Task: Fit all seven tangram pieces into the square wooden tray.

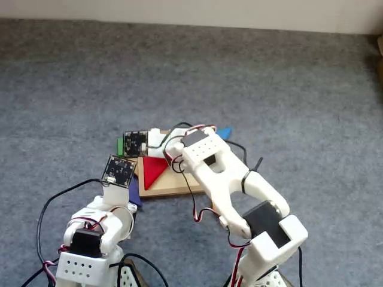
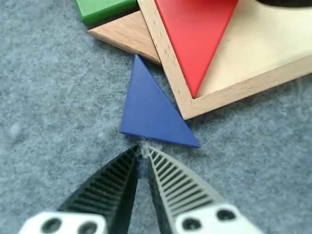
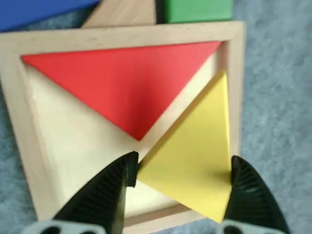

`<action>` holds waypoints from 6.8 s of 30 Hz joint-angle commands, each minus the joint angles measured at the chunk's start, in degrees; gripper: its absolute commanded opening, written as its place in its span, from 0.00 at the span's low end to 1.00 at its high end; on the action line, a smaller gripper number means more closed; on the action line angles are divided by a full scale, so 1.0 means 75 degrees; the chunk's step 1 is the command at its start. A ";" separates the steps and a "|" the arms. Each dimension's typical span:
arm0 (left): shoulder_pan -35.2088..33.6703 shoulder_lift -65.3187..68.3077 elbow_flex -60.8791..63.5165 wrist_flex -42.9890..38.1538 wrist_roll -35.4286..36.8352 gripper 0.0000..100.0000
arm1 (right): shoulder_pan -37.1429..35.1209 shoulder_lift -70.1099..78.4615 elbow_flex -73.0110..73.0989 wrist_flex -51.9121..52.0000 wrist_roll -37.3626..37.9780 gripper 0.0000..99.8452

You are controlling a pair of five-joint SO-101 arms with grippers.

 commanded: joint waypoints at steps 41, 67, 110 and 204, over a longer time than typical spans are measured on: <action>0.0006 -0.0322 0.0147 0.0035 -0.0023 0.01 | 0.0147 -0.0088 -0.0111 -0.0932 -0.3599 0.02; 0.0510 -0.0346 0.0053 0.0035 -0.0059 0.01 | 0.3030 -0.5574 0.1952 0.2807 -0.3669 0.02; -0.1823 0.9477 -0.7109 -0.2016 -0.0973 0.28 | 0.4612 -0.8094 0.8387 -0.0193 -0.5744 0.02; -0.0873 1.2583 -0.8656 -0.2438 -0.0703 0.27 | 0.4624 -0.8105 0.8610 -0.0217 -0.5708 0.02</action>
